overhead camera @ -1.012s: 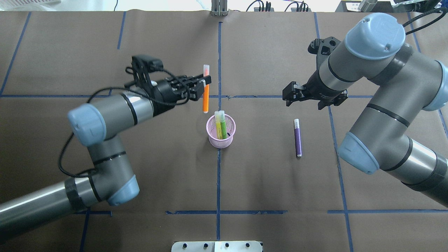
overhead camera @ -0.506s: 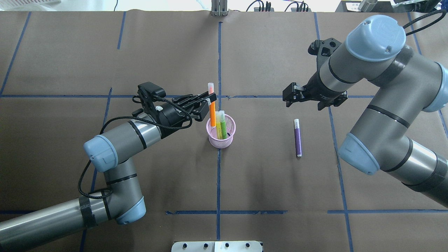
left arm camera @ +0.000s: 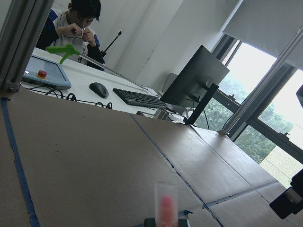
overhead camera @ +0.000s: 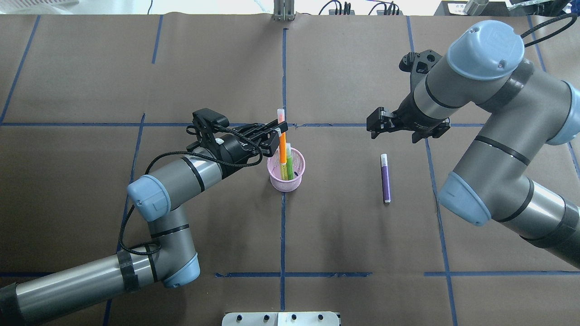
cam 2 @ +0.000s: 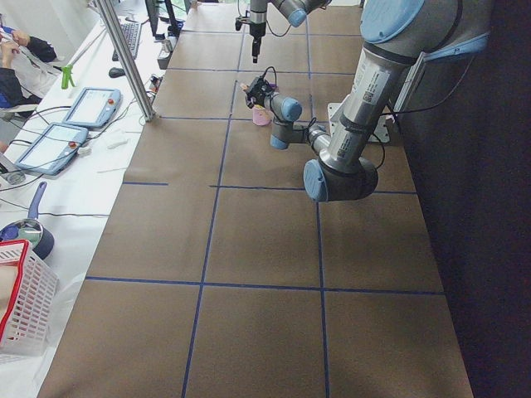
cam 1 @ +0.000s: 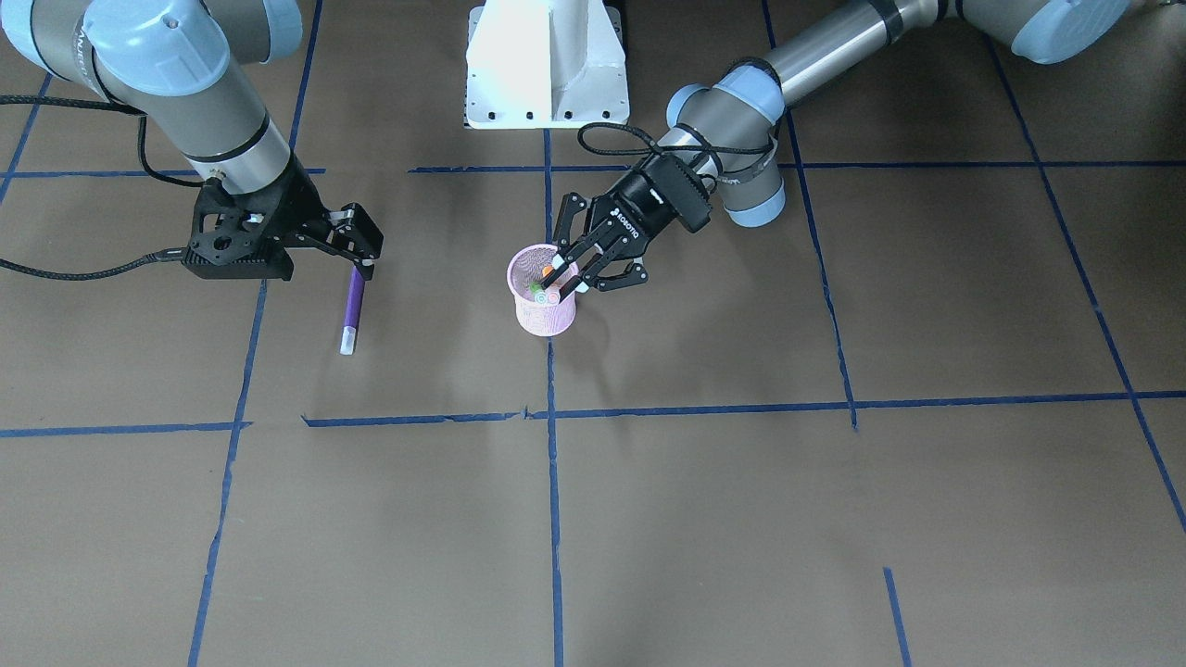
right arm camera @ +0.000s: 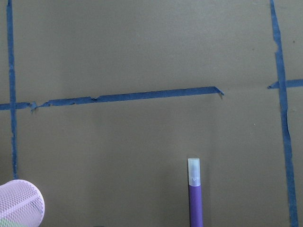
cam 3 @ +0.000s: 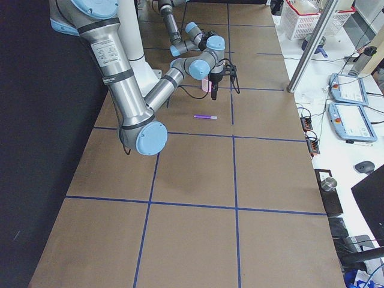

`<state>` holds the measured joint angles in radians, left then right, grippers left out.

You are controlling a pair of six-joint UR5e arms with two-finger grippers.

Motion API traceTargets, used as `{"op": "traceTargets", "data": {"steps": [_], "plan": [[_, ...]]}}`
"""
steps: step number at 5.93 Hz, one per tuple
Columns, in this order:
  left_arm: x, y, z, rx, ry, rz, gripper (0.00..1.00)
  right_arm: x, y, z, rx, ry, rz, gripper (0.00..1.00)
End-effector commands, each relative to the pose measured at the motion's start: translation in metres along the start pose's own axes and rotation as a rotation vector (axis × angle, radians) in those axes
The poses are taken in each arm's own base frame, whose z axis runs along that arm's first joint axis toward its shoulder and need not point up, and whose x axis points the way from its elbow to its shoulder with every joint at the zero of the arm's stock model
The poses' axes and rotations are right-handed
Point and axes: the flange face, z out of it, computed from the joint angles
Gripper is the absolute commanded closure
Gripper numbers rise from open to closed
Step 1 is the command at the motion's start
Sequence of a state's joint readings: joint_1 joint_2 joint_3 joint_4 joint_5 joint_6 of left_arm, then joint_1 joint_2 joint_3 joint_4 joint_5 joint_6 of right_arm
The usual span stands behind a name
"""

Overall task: Collect pens into pen holder
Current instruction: 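Lower the orange marker into the pen cup and open the left gripper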

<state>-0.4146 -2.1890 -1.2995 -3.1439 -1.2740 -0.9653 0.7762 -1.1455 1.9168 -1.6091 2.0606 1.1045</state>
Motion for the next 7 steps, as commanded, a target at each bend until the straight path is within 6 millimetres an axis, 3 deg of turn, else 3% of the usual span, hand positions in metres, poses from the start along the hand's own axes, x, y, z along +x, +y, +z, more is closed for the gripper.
{"op": "traceTargets", "data": {"steps": [1,2,3,4,6,7], "plan": [[0.002,0.016,0.003,-0.01,-0.007,0.031,0.91,0.001,0.0,0.001,-0.002,0.002,0.001,0.0],[0.001,0.017,0.001,-0.011,-0.008,0.033,0.48,0.001,-0.001,0.0,0.0,0.001,0.002,0.0],[0.002,0.016,-0.002,-0.009,-0.003,0.042,0.32,0.001,0.0,0.0,-0.002,0.001,0.002,0.0],[0.005,0.014,-0.002,-0.007,0.003,0.04,0.25,0.001,-0.001,0.0,-0.002,0.0,0.002,0.0],[0.023,-0.015,-0.013,-0.04,0.084,0.042,0.24,0.008,0.001,0.006,-0.008,0.012,0.006,0.0],[-0.001,-0.051,-0.02,-0.099,0.056,0.082,0.18,0.018,0.001,0.013,-0.016,0.031,-0.012,0.0]]}}
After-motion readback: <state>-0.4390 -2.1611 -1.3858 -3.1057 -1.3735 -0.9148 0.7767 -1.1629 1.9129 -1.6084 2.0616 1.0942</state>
